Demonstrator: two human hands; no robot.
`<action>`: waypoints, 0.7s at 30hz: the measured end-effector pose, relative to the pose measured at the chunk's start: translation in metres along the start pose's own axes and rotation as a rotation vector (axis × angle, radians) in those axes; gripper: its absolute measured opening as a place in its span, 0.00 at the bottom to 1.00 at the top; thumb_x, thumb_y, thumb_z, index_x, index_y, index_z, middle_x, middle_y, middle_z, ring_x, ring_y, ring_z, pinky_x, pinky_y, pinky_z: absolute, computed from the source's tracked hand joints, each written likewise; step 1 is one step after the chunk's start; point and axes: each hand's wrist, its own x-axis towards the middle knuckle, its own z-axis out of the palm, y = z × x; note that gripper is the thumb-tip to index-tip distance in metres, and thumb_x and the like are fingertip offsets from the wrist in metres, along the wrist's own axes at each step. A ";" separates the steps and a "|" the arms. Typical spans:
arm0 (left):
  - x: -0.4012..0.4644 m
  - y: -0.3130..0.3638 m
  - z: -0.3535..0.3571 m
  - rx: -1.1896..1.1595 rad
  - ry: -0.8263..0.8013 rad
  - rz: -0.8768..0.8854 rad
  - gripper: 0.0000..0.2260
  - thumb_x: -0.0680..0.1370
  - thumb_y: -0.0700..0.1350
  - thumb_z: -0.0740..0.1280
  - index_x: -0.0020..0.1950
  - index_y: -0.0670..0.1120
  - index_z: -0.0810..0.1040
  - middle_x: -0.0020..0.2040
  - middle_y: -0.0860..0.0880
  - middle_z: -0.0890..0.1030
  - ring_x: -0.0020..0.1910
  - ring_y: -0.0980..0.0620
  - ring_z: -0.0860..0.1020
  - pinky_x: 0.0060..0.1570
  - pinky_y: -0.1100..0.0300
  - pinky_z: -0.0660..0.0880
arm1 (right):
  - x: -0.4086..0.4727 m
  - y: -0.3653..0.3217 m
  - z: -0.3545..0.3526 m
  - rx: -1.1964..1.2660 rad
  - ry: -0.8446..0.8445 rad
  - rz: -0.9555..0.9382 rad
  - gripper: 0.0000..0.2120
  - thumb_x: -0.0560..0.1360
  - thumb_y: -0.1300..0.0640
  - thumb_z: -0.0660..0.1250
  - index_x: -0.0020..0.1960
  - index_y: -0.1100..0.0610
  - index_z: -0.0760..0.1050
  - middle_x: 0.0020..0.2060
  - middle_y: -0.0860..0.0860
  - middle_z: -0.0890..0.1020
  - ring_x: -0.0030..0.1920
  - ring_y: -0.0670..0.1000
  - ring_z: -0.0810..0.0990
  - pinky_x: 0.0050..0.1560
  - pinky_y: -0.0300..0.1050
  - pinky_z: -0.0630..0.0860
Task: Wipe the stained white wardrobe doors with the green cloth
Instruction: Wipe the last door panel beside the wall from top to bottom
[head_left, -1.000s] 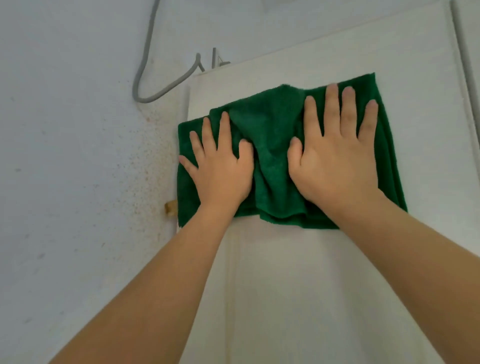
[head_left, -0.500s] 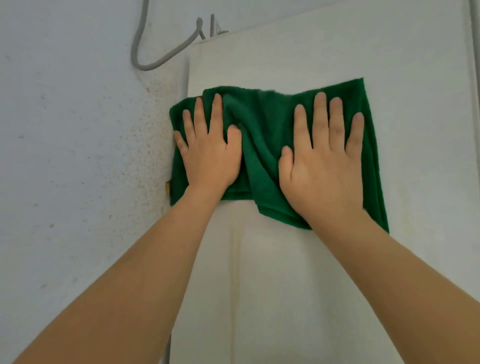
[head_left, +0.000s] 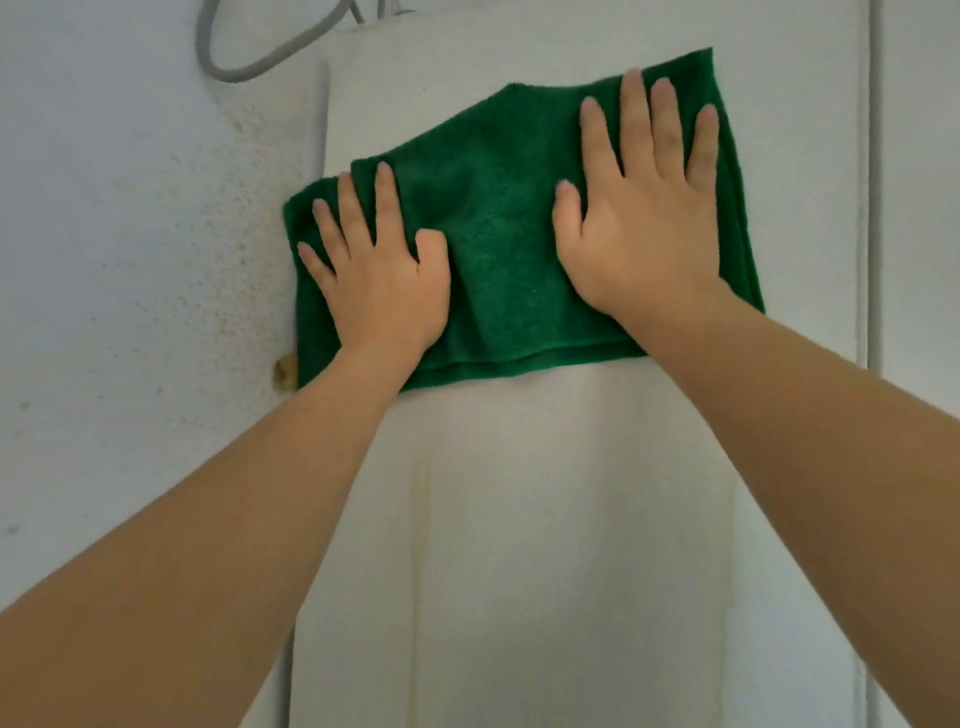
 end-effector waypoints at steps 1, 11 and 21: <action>-0.003 0.001 0.001 -0.007 0.018 -0.009 0.30 0.81 0.55 0.49 0.83 0.53 0.48 0.83 0.45 0.48 0.82 0.42 0.45 0.78 0.38 0.39 | -0.004 -0.003 0.000 0.014 0.020 0.017 0.31 0.81 0.45 0.46 0.81 0.57 0.52 0.79 0.60 0.52 0.79 0.60 0.49 0.77 0.63 0.43; -0.082 -0.007 0.008 0.046 -0.049 0.071 0.33 0.77 0.56 0.47 0.83 0.51 0.48 0.83 0.42 0.48 0.81 0.38 0.45 0.77 0.34 0.41 | -0.117 0.013 -0.006 0.022 -0.042 -0.087 0.31 0.81 0.45 0.49 0.80 0.59 0.54 0.79 0.61 0.54 0.79 0.61 0.51 0.77 0.62 0.45; -0.036 0.034 0.007 0.005 0.002 0.011 0.32 0.78 0.55 0.48 0.83 0.54 0.47 0.83 0.44 0.45 0.81 0.38 0.42 0.77 0.35 0.39 | -0.078 0.041 -0.010 0.019 0.064 0.159 0.30 0.82 0.47 0.47 0.81 0.58 0.53 0.79 0.60 0.53 0.79 0.59 0.50 0.78 0.60 0.45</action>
